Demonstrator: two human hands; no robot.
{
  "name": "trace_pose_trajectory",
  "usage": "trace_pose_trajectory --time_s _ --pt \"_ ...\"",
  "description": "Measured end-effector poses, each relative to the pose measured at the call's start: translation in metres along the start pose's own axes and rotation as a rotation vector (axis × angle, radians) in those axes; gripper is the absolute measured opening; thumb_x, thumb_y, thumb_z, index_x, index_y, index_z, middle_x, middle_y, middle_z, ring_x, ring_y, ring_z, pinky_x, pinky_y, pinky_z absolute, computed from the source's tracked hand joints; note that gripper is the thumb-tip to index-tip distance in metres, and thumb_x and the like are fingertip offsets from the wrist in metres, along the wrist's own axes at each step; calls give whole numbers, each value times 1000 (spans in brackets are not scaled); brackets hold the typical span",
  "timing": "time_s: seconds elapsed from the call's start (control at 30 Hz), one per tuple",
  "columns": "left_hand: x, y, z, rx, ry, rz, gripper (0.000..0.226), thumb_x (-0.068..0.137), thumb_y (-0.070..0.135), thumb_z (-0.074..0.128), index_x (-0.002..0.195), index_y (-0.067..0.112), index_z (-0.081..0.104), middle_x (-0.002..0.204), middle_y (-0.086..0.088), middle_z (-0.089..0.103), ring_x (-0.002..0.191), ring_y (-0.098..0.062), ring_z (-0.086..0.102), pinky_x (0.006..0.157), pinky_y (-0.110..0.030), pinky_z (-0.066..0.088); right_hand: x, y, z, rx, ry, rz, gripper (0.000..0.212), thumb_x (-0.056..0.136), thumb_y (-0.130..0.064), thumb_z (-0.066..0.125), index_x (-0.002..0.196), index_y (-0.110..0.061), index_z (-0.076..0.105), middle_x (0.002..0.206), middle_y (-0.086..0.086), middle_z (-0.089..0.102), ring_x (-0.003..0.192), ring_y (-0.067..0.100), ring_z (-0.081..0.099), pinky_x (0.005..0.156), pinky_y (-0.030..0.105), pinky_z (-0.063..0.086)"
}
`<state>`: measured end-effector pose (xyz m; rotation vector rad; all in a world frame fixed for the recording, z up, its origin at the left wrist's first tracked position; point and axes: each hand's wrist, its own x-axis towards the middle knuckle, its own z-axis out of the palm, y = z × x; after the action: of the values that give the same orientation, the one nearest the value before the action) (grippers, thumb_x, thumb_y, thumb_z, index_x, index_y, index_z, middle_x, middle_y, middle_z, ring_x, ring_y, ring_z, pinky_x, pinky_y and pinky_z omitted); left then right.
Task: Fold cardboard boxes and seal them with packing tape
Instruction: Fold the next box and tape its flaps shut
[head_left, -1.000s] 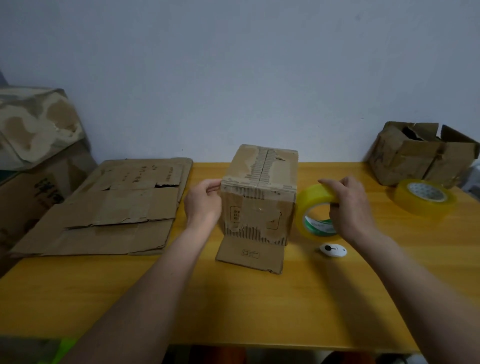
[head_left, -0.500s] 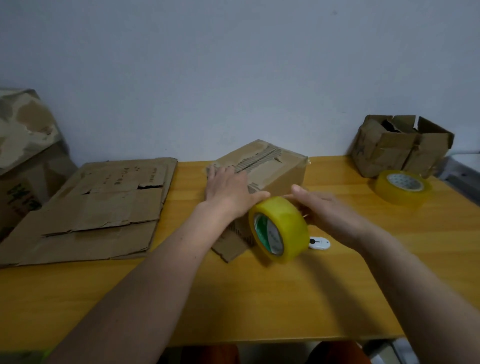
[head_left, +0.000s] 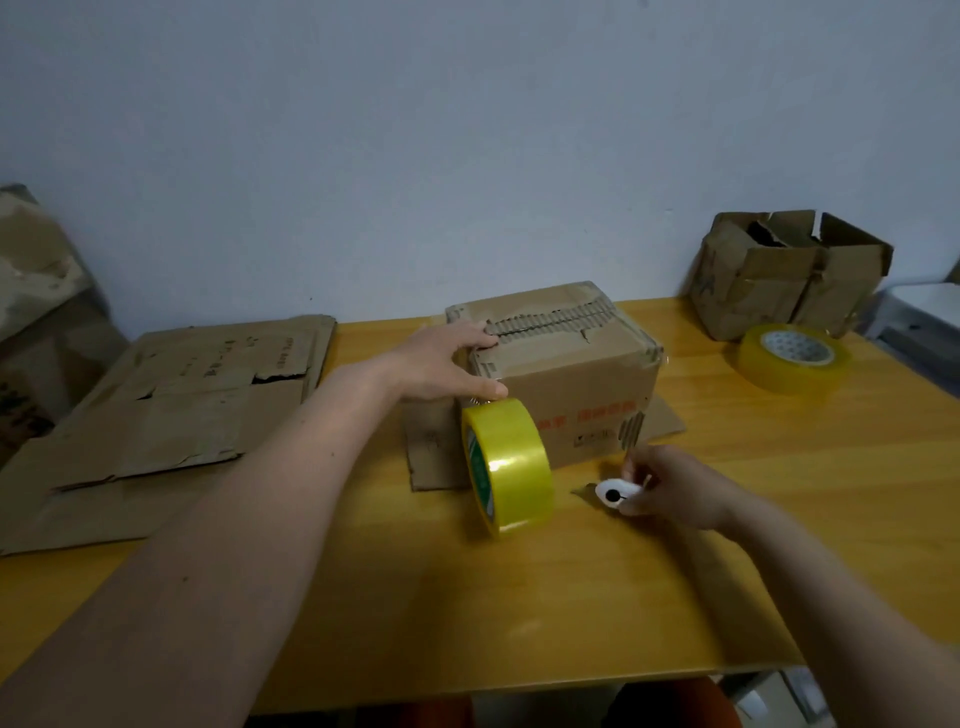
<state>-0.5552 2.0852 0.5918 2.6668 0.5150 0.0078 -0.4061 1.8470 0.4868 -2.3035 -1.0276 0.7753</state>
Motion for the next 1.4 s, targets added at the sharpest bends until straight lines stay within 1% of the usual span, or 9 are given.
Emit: trace_pose_trajectory --time_s 0.2,0.33,0.43,0.53,0.67,0.87,1.03,1.27,1.4 --pt "15 -6 -1 -31 -57 19 85 67 62 72 142 39 41 157 21 22 147 -10 14 120 -50 7 -38 -79 -31 561 126 -457 13 91 -6 57 102 1 52 88 21 68 78 24 68 69 25 56" --pt "19 -10 11 -229 -32 71 84 61 60 73 139 39 49 156 11 29 145 -18 22 118 -52 18 -10 -127 -16 311 373 -626 7 100 -18 47 93 -18 48 84 -14 62 80 -10 58 70 16 45" --pt "6 -11 28 -522 95 -34 94 70 41 83 149 37 32 162 4 14 147 -21 18 120 -43 17 14 -126 -3 209 389 -608 16 100 -29 44 97 -13 48 91 -4 63 87 10 61 75 40 49" --pt "-26 -8 53 -980 309 -335 115 60 60 81 153 32 19 154 -2 34 135 -25 42 110 -46 38 22 -119 5 152 441 -616 17 99 -31 44 90 -16 44 79 -4 52 71 13 50 66 42 41" --pt "-59 1 92 -1221 179 -248 141 36 67 87 152 36 14 139 4 52 123 -20 54 106 -46 43 28 -119 11 168 465 -601 26 92 -53 38 94 -27 44 93 2 65 90 26 63 74 52 49" --pt "-57 0 89 -946 138 -319 123 39 71 79 143 22 37 137 10 52 120 -11 54 103 -36 45 35 -120 16 158 518 -552 23 89 -55 36 89 -33 42 99 5 69 95 25 64 77 51 49" --pt "-67 -11 99 -912 -34 -362 77 48 75 77 102 21 66 100 12 70 91 -7 64 83 -28 49 38 -121 15 205 484 -501 24 86 -57 38 89 -33 42 101 6 69 99 28 64 81 52 50" --pt "-55 4 101 -1045 263 -278 60 70 25 86 121 22 55 117 9 60 111 -6 54 84 -19 44 30 -125 13 255 474 -544 12 97 -28 51 95 -16 51 92 1 62 88 22 57 71 29 43" --pt "-47 14 100 -1133 522 -286 22 84 9 73 103 13 64 93 1 65 87 -9 62 67 -9 49 30 -126 10 277 436 -515 14 96 -28 54 96 -14 55 92 7 66 84 25 60 75 47 47"
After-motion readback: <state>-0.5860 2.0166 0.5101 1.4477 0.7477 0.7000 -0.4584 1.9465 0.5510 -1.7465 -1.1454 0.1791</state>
